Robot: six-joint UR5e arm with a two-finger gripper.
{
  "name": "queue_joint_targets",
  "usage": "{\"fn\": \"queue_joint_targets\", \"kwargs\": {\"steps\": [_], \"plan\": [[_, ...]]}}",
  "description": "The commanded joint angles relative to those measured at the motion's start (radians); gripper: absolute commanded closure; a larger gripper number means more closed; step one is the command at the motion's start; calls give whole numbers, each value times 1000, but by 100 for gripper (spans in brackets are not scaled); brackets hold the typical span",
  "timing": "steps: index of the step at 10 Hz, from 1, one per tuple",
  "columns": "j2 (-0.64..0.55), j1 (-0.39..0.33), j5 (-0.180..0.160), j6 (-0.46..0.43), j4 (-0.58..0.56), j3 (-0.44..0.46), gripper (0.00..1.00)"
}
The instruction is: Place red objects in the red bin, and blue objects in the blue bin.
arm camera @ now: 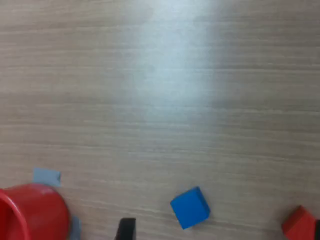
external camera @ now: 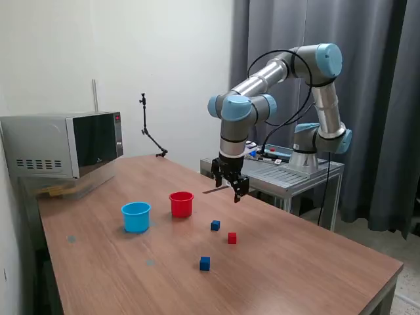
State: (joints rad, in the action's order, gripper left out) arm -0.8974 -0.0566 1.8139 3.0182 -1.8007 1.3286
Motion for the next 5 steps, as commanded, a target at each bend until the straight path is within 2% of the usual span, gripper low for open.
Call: {"fn": "queue_joint_targets", "kwargs": {"steps": [1,5], "plan": [[5,0,-1,-21,0,1,0],[11,1,1,-30,0,-5,0]]}}
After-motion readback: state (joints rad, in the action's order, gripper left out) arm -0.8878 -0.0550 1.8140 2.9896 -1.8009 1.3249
